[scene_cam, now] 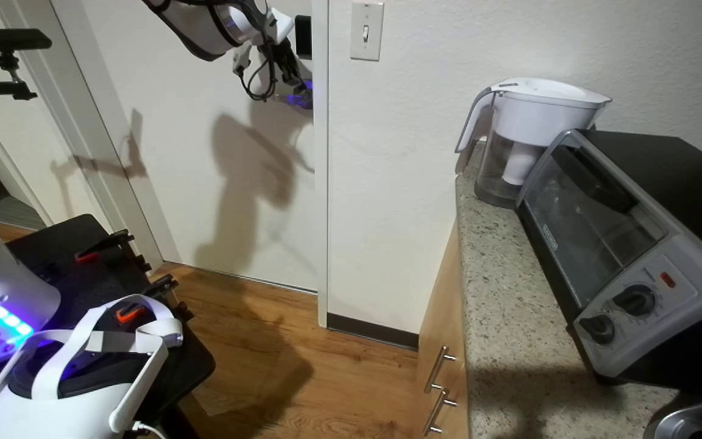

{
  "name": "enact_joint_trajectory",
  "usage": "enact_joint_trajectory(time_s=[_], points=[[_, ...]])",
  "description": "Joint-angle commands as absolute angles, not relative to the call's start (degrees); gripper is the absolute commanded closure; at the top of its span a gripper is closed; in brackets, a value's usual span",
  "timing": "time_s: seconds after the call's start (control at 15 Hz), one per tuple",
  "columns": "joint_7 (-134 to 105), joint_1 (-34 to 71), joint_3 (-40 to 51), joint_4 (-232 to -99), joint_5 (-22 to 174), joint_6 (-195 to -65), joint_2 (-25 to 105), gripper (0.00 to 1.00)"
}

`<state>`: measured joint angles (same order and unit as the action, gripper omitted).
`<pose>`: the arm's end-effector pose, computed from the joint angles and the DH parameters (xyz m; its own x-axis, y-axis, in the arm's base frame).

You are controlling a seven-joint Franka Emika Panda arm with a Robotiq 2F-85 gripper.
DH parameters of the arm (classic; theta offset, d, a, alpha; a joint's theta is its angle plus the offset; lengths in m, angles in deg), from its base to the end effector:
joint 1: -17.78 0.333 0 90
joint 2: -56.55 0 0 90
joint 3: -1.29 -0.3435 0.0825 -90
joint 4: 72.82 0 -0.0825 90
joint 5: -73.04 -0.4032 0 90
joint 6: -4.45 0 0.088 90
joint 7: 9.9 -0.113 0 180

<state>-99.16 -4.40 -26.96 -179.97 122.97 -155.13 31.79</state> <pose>0.6901 0.0724 0.3698 0.5410 -0.7053 0.4581 -0.5999 -0.7054 -0.3777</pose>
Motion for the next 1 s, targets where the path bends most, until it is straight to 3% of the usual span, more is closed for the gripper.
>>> enact_joint_trajectory(time_s=[0.0,0.33,0.4,0.93], points=[[-99.37,-5.13,-28.21,-182.75,119.53,-150.81,35.32,1.00],[-98.56,-4.94,-29.99,-182.33,115.15,-147.10,34.95,1.00],[-93.87,5.20,-18.81,-183.00,106.59,-149.64,37.36,1.00],[-85.94,23.08,-1.08,-180.89,91.60,-147.74,36.33,1.00]])
